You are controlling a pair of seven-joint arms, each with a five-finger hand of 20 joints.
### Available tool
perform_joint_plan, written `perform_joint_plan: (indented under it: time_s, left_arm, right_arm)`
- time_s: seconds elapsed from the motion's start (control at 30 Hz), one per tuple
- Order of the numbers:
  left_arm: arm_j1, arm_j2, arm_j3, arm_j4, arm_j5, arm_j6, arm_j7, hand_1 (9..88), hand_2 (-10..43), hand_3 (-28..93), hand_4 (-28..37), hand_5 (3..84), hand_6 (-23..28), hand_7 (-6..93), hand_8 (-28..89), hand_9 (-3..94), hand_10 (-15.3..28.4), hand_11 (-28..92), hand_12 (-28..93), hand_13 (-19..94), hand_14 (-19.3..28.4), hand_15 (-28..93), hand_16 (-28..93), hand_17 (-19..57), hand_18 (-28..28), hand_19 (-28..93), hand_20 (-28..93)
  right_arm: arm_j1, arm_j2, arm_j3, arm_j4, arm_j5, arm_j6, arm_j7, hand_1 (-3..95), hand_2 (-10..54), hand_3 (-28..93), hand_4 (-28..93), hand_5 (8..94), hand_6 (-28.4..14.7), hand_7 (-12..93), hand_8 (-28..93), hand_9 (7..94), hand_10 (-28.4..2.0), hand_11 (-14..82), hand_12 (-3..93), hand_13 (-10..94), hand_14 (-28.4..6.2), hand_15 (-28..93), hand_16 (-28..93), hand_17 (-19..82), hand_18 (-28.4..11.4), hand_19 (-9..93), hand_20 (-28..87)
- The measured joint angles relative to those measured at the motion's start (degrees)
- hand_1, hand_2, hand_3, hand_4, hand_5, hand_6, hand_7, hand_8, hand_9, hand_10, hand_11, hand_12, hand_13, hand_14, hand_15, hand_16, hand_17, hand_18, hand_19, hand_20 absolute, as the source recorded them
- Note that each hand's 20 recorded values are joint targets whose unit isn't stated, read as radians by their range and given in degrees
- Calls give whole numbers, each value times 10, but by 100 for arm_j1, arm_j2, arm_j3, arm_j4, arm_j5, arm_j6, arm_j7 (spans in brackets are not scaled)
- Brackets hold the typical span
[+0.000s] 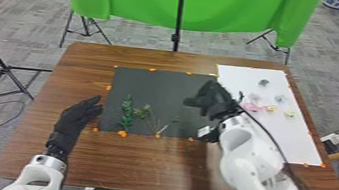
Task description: Arrange flowers
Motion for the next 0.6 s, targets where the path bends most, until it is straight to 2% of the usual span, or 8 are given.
perform_joint_plan:
  time_s: [0.27,0.6]
  left_arm:
    - [3,0,0,-4,5,0,0,191,5,651,-275,420,32,51,-50,420,124,128,138,317,139,87,31,35,104,10,164]
    - [7,-21,-6,-8,6,1,3,192,6,652,-279,420,32,53,-51,420,123,127,139,318,138,87,30,35,104,10,163]
  right_arm:
    - [566,226,777,1083,-364,-763,481,265,-60,598,-108,750,-44,141,-68,877,-139,397,276,916,-44,595,324,667,-117,932,569]
    - [573,267,703,1468,-645,-792,513,260,-58,590,-108,758,-46,140,-67,881,-139,396,274,921,-43,592,320,671,-114,932,561]
